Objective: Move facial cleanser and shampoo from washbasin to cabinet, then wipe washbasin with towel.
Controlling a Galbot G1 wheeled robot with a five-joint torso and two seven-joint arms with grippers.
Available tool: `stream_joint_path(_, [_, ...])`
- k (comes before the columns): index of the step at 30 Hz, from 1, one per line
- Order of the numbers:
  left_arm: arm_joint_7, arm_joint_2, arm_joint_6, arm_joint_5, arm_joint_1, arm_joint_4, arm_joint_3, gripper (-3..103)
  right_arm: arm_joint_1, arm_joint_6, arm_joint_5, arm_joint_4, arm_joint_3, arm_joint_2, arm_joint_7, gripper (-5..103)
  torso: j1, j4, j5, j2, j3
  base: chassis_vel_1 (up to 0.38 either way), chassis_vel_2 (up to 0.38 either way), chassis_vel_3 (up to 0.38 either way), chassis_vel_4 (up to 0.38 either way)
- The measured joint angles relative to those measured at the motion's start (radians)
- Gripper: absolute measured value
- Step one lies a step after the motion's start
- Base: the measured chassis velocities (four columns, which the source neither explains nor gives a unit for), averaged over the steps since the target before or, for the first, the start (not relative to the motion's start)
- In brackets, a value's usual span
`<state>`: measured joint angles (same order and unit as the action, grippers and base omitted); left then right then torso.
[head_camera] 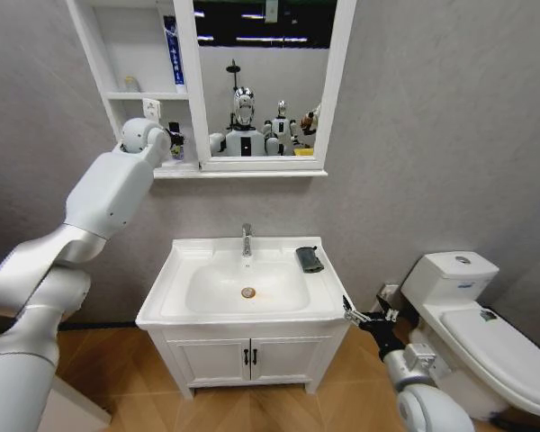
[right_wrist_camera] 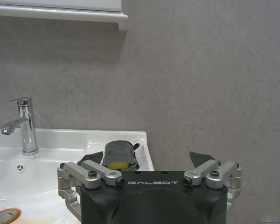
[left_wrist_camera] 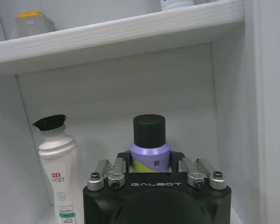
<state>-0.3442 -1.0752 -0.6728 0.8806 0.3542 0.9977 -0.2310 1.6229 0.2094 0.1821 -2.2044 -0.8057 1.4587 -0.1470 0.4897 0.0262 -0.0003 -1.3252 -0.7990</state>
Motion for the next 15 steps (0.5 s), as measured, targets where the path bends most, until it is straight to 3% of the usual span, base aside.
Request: stream_joint_path(15, [0.000,0.004,0.010,-0.016,-0.031,0.008,0.023,43,0.003,-0.011,0.012,0.009,-0.007,-0.011,-0.003,100,0.000,0.0000,0.0000,0.000,0.000,0.000,0.000,0.000,0.000])
